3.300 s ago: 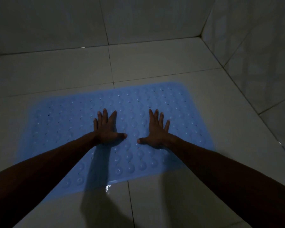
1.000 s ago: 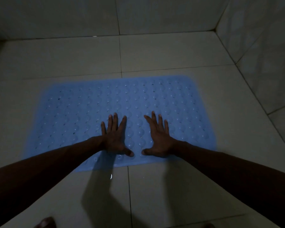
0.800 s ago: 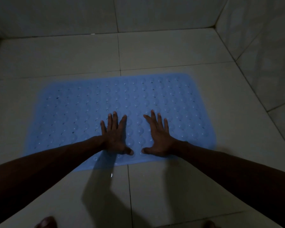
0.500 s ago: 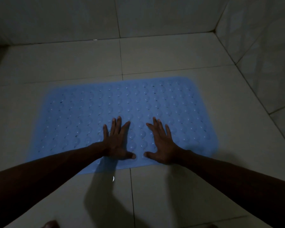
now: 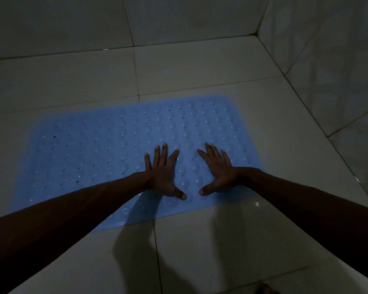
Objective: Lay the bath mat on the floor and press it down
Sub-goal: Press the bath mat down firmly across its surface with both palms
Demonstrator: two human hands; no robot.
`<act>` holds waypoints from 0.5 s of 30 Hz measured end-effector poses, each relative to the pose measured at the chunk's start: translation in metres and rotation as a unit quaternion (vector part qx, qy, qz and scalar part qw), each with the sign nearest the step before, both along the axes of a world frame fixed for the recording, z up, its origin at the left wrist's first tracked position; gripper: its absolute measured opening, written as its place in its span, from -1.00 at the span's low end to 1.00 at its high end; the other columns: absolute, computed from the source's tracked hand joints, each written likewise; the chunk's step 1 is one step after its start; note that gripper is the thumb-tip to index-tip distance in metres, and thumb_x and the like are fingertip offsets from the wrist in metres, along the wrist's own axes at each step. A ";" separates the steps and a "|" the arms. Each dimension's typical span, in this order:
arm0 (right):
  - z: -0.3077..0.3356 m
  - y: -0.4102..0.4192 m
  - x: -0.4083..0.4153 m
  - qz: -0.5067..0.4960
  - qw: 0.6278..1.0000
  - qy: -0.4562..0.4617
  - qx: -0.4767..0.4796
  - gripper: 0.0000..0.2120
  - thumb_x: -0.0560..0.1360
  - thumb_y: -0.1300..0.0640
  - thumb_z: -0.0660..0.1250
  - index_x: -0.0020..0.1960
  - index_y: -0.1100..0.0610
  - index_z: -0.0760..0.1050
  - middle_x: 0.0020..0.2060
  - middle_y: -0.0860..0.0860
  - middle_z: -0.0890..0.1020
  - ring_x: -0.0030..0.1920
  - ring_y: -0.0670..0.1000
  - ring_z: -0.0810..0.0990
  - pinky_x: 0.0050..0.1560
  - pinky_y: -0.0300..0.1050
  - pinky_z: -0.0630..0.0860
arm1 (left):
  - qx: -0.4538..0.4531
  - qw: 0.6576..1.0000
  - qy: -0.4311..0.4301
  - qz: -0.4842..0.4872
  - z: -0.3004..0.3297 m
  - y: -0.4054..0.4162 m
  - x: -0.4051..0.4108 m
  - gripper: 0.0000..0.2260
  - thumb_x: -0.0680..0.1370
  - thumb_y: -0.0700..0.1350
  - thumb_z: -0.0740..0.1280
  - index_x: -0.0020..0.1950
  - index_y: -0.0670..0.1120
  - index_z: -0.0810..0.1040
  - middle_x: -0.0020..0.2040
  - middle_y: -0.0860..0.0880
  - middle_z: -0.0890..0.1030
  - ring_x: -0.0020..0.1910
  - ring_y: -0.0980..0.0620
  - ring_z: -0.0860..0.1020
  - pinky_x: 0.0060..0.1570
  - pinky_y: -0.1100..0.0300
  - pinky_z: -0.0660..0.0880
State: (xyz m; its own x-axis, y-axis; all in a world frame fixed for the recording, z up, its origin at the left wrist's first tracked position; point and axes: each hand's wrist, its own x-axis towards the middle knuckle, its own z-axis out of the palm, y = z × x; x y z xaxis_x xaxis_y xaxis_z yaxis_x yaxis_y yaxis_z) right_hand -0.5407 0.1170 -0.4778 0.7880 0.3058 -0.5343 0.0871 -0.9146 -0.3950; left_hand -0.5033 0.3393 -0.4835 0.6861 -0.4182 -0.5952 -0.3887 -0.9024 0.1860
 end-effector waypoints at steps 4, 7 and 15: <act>0.000 -0.003 0.002 0.016 1.000 0.014 0.007 0.29 0.26 -0.36 0.49 0.55 -0.05 -0.41 0.48 0.01 -0.49 0.48 0.02 -0.51 0.43 0.06 -0.49 | -0.002 1.000 -0.025 0.016 -0.009 0.000 -0.003 0.35 0.03 0.57 0.36 0.49 0.12 -0.43 0.43 -0.09 -0.55 0.39 -0.13 -0.55 0.36 -0.30 -0.40; 0.002 -0.004 0.003 0.023 0.999 0.022 0.012 0.31 0.25 -0.33 0.52 0.55 -0.04 -0.41 0.48 0.01 -0.50 0.46 -0.01 -0.52 0.44 0.07 -0.49 | 0.004 1.000 -0.021 0.017 -0.008 -0.003 -0.003 0.35 0.05 0.55 0.38 0.48 0.09 -0.46 0.42 -0.10 -0.57 0.36 -0.16 -0.57 0.35 -0.29 -0.43; -0.006 -0.001 0.002 0.014 1.000 -0.003 -0.011 0.33 0.23 -0.36 0.52 0.56 -0.03 -0.39 0.50 0.03 -0.47 0.47 0.00 -0.50 0.44 0.07 -0.48 | -0.006 0.999 -0.039 0.009 -0.009 -0.002 -0.015 0.32 0.09 0.56 0.29 0.48 0.00 -0.47 0.45 -0.13 -0.53 0.41 -0.19 -0.52 0.33 -0.25 -0.46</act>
State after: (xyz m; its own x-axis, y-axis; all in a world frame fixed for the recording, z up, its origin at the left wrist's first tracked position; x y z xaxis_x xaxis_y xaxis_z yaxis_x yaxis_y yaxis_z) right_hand -0.5385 0.1159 -0.4837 0.7830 0.3151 -0.5363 0.1145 -0.9205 -0.3737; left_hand -0.5186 0.3370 -0.4927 0.7379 -0.4116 -0.5348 -0.3857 -0.9075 0.1663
